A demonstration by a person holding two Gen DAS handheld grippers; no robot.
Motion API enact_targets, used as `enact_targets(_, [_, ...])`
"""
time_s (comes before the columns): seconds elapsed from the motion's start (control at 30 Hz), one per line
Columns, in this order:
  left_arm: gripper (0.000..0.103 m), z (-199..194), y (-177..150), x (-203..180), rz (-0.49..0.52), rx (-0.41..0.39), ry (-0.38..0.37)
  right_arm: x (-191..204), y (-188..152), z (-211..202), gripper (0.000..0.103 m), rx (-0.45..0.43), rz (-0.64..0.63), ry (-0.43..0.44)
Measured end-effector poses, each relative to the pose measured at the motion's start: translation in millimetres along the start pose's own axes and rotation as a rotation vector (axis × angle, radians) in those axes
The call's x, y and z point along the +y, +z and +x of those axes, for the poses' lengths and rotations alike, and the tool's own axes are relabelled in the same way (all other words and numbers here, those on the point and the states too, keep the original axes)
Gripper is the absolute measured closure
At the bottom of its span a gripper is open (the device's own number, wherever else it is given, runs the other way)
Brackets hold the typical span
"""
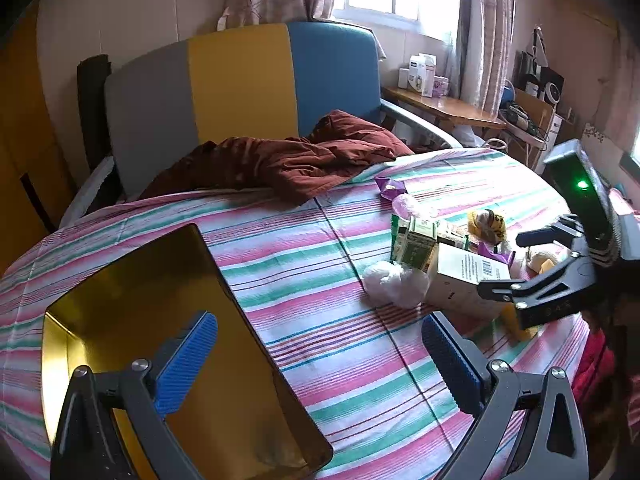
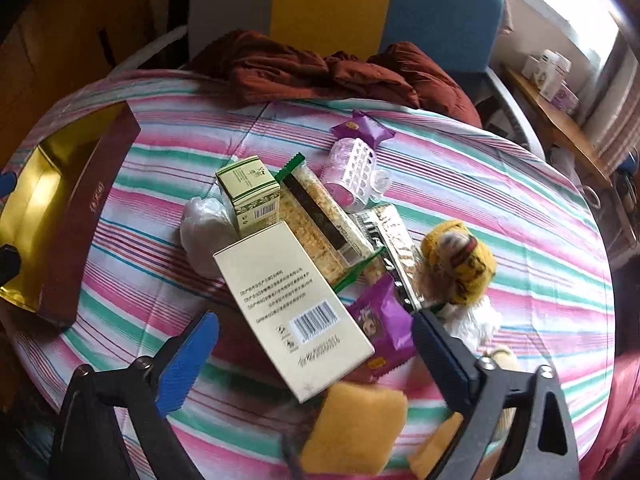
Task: Organize objects
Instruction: 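Reach the right tool to the cream barcode box while the left tool approaches the small green box, then grasp the cream box with the right tool while the left tool grasps the small green box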
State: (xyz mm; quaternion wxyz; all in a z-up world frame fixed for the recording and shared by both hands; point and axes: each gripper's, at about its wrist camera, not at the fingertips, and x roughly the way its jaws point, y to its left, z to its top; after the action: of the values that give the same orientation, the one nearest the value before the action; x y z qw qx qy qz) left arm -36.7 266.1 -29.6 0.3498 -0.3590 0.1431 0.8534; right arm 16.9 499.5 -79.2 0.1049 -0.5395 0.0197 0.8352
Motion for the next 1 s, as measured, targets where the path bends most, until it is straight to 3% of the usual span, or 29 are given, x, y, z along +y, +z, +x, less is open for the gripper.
enact_targets(0.1, [0.0,4.8,1.5,-2.5,0.026,0.007,-0.003,1.2,3.0,15.2,0.013,0.035,-0.026,-0.002])
enact_targets(0.27, [0.0,13.0,7.2,-5.8,0.049,0.018,-0.031,10.0,1.9,25.7,0.041,0.052,-0.054,0.028])
enact_targets(0.37, [0.0,18.6,12.7,-9.3,0.068,0.018,-0.04,13.1,-1.0,16.9,0.052,0.037,-0.061,0.074])
enact_targets(0.53, [0.001,34.0,24.0,-19.1,0.097,0.024,-0.071,-2.3,-8.4,-2.6,0.053,-0.052,0.053,0.123])
enact_targets(0.77, [0.02,66.2,44.2,-39.6,0.139,0.055,-0.141,-29.3,-8.4,-20.6,0.053,-0.162,0.2,0.148])
enact_targets(0.87, [0.025,80.8,54.0,-49.4,0.149,0.068,-0.159,-45.8,-10.7,-32.4,0.053,-0.256,0.289,0.182])
enact_targets(1.0, [0.033,98.6,61.4,-67.5,0.181,0.082,-0.176,-66.0,-16.7,-40.8,0.053,-0.311,0.393,0.171])
